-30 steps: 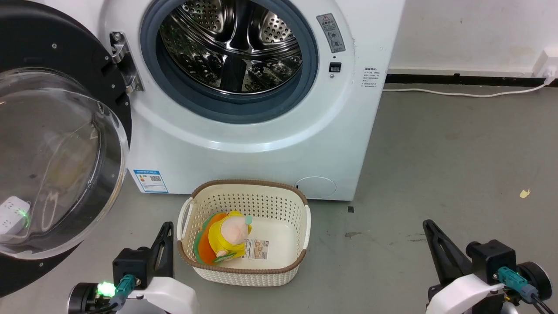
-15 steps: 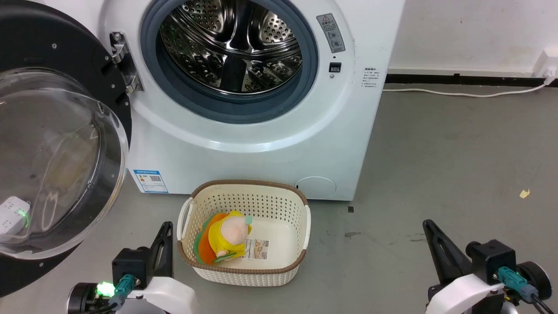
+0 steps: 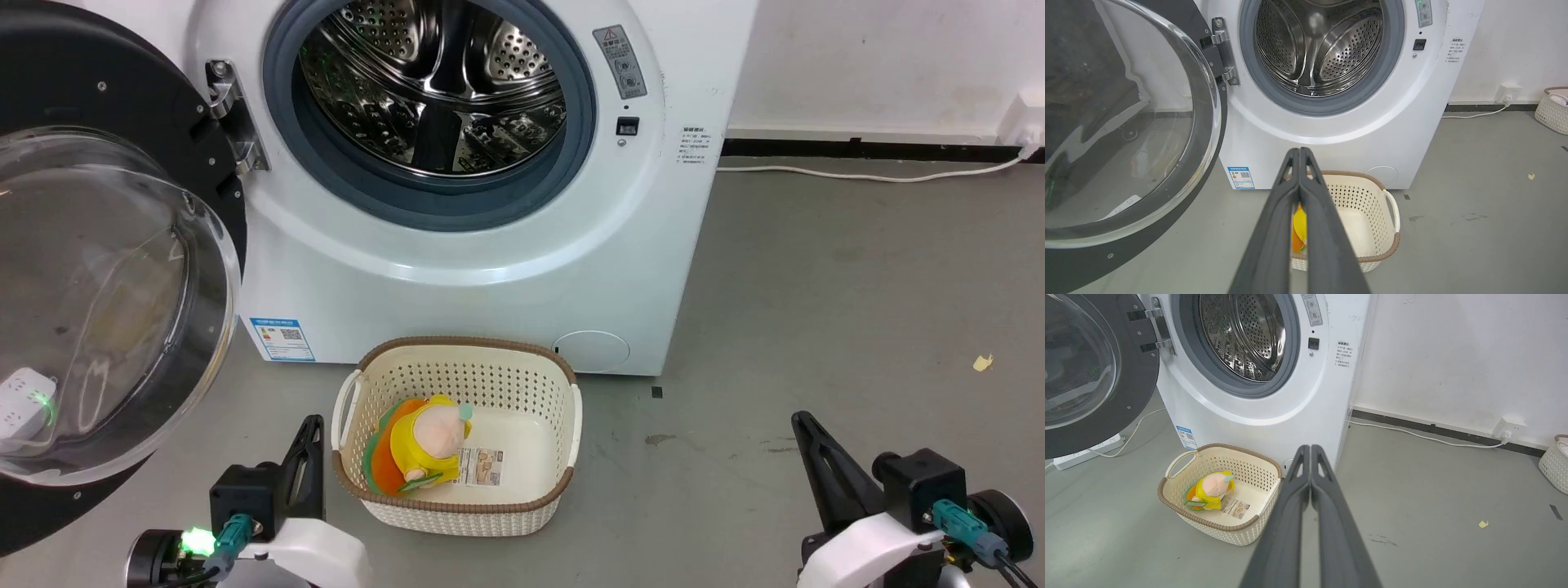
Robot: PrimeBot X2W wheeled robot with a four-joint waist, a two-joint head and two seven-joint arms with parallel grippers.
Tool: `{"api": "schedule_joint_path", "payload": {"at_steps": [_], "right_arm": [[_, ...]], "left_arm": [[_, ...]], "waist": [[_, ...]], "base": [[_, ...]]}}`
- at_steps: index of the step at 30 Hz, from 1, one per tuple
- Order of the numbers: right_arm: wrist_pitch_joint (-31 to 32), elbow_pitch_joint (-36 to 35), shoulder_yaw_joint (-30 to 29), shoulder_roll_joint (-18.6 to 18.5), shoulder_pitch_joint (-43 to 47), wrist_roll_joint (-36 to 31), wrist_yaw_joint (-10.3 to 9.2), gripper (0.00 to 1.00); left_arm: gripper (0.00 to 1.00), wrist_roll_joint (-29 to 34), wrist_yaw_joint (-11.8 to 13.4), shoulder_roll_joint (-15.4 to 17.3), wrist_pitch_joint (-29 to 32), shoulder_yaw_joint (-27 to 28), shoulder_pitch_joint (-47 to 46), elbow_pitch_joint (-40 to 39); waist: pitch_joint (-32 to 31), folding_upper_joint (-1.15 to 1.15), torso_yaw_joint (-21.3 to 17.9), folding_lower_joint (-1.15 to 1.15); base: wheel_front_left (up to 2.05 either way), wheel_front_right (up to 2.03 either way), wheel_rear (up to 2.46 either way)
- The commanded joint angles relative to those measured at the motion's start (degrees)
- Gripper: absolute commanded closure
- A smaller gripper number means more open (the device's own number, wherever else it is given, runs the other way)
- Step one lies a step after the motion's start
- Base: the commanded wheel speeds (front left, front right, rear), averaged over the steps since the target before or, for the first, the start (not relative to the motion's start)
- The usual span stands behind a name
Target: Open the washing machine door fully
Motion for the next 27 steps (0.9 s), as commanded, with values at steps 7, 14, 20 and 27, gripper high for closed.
{"api": "schedule_joint_path", "payload": {"at_steps": [7,14,20,27], "right_arm": [[0.03,-0.25,-0.03,0.19,-0.68,-0.43,0.05,1.00],[0.03,-0.25,-0.03,0.19,-0.68,-0.43,0.05,1.00],[0.03,-0.25,-0.03,0.19,-0.68,-0.43,0.05,1.00],[0.03,-0.25,-0.03,0.19,-0.68,-0.43,0.05,1.00]], "left_arm": [[1.00,0.51,-0.02,0.03,0.02,-0.01,-0.87,-0.23],[1.00,0.51,-0.02,0.03,0.02,-0.01,-0.87,-0.23],[1.00,0.51,-0.02,0.03,0.02,-0.01,-0.87,-0.23],[1.00,0.51,-0.02,0.03,0.02,-0.01,-0.87,-0.23]], "waist": [[0.00,0.00,0.00,0.00],[0.00,0.00,0.00,0.00],[0.00,0.00,0.00,0.00],[0.00,0.00,0.00,0.00]], "base": [[0.00,0.00,0.00],[0.00,0.00,0.00],[0.00,0.00,0.00],[0.00,0.00,0.00]]}}
